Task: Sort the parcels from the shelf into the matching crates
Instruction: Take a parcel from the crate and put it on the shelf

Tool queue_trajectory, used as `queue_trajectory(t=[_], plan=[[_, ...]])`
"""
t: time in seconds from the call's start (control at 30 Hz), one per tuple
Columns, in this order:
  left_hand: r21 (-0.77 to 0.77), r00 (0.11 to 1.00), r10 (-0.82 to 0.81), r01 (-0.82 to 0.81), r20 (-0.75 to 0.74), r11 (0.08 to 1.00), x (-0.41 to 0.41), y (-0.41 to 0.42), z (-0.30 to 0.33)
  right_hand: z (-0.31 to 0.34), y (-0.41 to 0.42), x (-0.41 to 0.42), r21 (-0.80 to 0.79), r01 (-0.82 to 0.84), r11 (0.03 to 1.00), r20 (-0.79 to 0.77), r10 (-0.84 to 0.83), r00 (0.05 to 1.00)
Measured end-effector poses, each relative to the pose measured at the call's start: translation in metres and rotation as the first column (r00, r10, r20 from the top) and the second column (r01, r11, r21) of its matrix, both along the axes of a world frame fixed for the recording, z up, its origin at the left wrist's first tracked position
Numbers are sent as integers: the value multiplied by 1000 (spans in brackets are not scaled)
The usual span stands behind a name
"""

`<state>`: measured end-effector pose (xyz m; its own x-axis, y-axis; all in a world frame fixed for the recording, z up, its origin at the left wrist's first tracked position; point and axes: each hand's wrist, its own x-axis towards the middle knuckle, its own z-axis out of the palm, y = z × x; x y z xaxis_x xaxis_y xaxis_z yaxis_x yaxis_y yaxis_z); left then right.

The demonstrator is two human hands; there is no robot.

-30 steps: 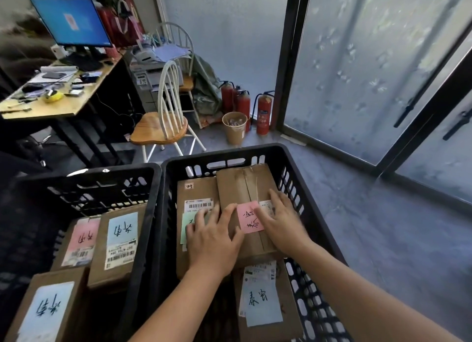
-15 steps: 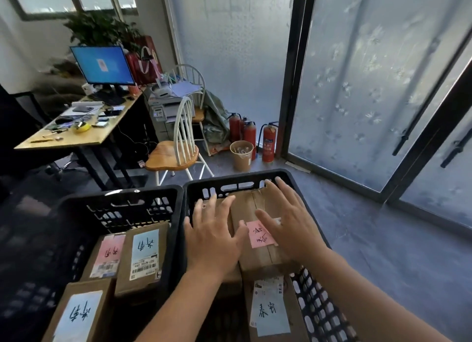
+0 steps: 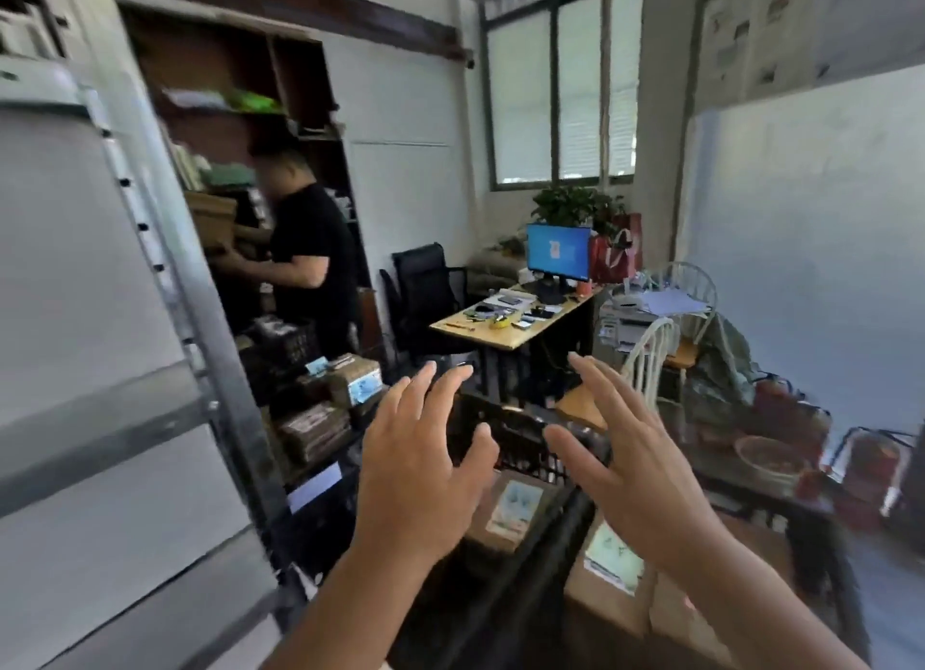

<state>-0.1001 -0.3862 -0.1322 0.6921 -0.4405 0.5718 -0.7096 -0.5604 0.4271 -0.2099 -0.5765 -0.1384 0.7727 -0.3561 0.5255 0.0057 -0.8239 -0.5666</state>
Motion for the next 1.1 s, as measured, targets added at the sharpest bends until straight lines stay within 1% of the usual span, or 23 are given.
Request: queue_trajectory(t=[0.1, 0.2, 0.27, 0.37, 0.47, 0.6, 0.67, 0.73, 0.87, 1.0, 1.1], plan=[[-19, 980, 194, -194, 44, 981, -33, 79, 18, 21, 59, 14, -13, -210, 978, 22, 210, 977], [-24, 917, 395, -394, 52, 919, -73, 166, 37, 42, 140, 23, -12, -416, 909, 27, 416, 909], [-40, 861, 506, -505, 52, 862, -103, 229, 45, 56, 202, 23, 16, -539, 842, 34, 538, 842], [-69, 743, 668, -665, 32, 743, -153, 322, 55, 68, 294, 12, 73, -690, 720, 31, 690, 724], [-89, 632, 775, -772, 10, 630, -207, 404, 64, 79, 383, -9, 53, -802, 596, 31, 801, 597], [-133, 508, 860, -856, -37, 500, -267, 511, 82, 93, 493, -40, 29, -880, 474, 80, 876, 475], [-139, 470, 882, -876, -33, 462, -290, 555, 89, 96, 542, -53, 37, -902, 431, 107, 895, 433], [-143, 460, 888, -881, -28, 451, -309, 596, 96, 99, 588, -63, 50, -914, 402, 136, 904, 405], [-138, 446, 894, -889, -48, 436, -321, 669, 107, 104, 661, -67, 72, -916, 394, 133, 907, 400], [-143, 476, 879, -873, -41, 466, -296, 728, 119, 107, 713, -48, 56, -914, 402, 127, 905, 406], [-153, 494, 868, -862, -42, 483, -263, 760, 128, 109, 740, -20, 76, -906, 415, 108, 900, 422]])
